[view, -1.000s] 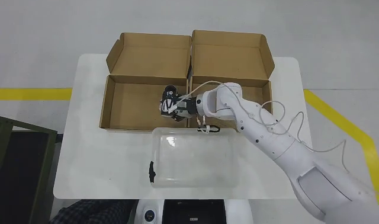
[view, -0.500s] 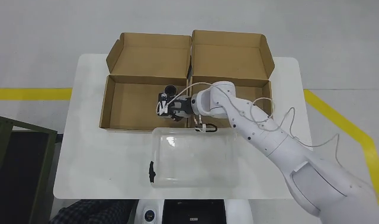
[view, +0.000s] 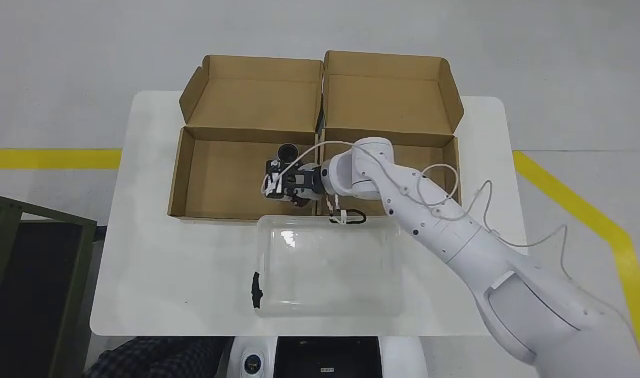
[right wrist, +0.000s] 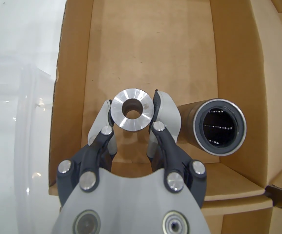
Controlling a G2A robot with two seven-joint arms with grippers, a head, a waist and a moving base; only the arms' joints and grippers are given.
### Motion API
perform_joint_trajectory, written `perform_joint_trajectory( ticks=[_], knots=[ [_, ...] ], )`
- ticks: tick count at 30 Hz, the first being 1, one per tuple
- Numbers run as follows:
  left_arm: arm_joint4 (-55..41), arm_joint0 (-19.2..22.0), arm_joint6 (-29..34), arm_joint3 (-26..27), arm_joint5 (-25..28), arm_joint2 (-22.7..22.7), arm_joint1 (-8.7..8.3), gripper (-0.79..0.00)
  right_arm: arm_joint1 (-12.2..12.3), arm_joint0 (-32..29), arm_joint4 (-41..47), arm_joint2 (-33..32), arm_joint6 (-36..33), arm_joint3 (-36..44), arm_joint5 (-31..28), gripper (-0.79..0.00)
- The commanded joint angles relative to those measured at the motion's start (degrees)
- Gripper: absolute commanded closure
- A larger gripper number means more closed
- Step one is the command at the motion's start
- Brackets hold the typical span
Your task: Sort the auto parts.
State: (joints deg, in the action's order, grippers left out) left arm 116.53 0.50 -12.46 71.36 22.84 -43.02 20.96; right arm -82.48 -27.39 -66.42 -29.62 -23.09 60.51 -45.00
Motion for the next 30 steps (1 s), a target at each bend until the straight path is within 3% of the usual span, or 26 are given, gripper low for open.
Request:
perform_joint_trajectory(
  ticks=[1, 19, 30],
  knots=[
    [0.00, 0.00, 0.00, 0.00, 0.00, 0.00, 0.00, -0.785, -0.10, 0.03, -0.15, -0.08, -0.30, -0.10, -0.08, -0.129],
    [0.00, 0.00, 0.00, 0.00, 0.00, 0.00, 0.00, -0.785, -0.80, -0.64, -1.60, -1.24, -0.74, -0.45, -1.01, -0.252],
    [0.00, 0.00, 0.00, 0.00, 0.00, 0.00, 0.00, -0.785, -0.89, -1.04, -1.97, -2.68, -0.43, 1.66, -1.47, -0.262]
  ],
)
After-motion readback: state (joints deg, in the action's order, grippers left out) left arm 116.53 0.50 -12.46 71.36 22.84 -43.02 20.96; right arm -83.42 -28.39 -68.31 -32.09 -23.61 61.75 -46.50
